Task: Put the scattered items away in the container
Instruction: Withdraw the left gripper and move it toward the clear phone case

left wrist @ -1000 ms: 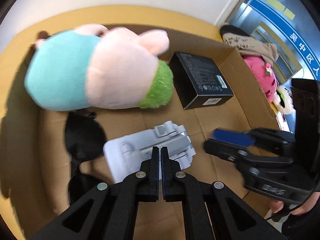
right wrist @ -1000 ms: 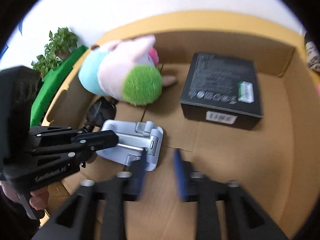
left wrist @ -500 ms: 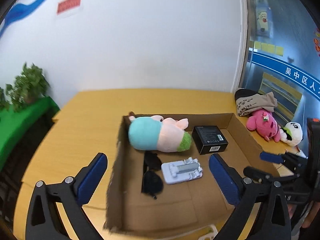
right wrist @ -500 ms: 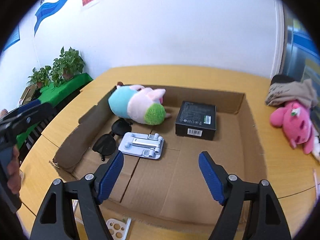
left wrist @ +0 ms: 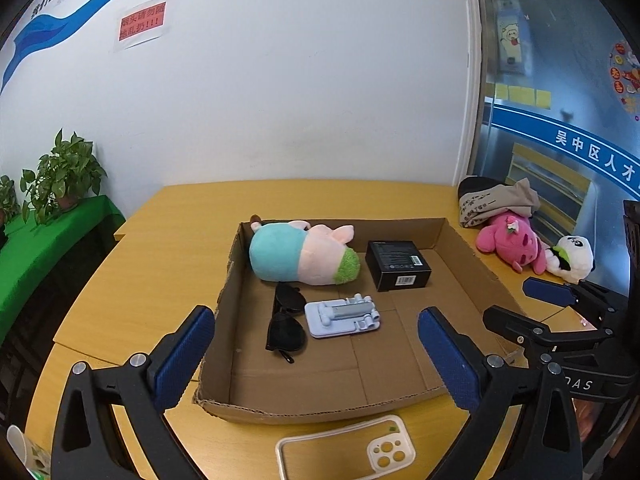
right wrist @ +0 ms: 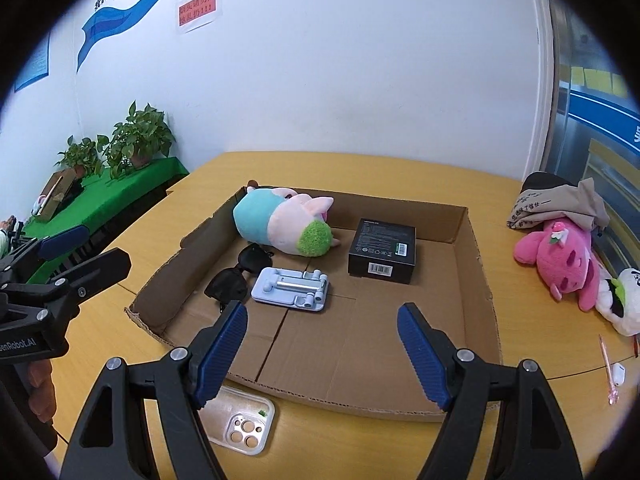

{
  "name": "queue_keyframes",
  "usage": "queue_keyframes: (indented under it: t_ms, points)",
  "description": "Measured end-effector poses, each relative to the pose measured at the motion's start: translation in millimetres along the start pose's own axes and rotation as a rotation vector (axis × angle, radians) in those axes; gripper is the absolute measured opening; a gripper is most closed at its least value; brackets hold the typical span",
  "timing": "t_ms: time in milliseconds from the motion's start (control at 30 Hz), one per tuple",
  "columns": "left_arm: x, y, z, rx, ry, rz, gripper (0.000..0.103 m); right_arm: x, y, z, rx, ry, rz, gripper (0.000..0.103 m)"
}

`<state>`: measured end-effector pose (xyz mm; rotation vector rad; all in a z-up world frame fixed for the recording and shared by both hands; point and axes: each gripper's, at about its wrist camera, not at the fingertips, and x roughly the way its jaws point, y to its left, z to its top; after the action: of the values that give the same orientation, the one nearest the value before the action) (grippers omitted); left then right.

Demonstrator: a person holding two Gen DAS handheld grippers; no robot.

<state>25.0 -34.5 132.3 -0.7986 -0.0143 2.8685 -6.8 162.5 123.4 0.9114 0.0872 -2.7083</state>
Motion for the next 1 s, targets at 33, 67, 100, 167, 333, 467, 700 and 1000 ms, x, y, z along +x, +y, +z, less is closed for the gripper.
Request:
queue_keyframes:
  t_ms: [33,67,100,167,333,467,700,1000]
  points:
    - [-1.6,-1.6,-0.7,0.002,0.000,-0.003,0.103,-2.0,-0.2,-1.1,0.000,-0.002,-0.004,0.077]
    - [-2.9,-3.1,-1.4,0.003,0.000,-0.007,0.103,-3.9,-0.9,-2.0,0.002,-0.003,-0.004,0.077]
    - [-3.9,-4.5,-2.2,0.004,0.002,-0.011,0.103,-5.5,-1.9,-2.9,0.006,-0.003,-0.003,0.077]
    - [-5.8,-7.4,-4.0,0.007,0.004,-0.014,0.103,-7.7,-2.3,-5.2,0.008,0.001,-0.004,0.077]
    - [-10.5,-9.7,-9.6,0.007,0.015,-0.014,0.103,-11.3,-0.8,-10.5,0.012,0.007,0.002,0.077]
    - [-15.3,-9.3,-11.5,0.003,0.015,-0.012,0.103,-15.2,1.1,-12.5,0.016,0.005,0.009,0.077]
    - [-15.8,-4.5,-23.8,-0.003,0.041,-0.006,0.103,-15.2,2.0,-24.8,0.010,0.030,0.034,0.077]
    - [20.6,24.8,-87.0,-0.062,0.231,0.017,0.102,29.6,18.7,-92.0,-0.002,0.251,0.199,0.077]
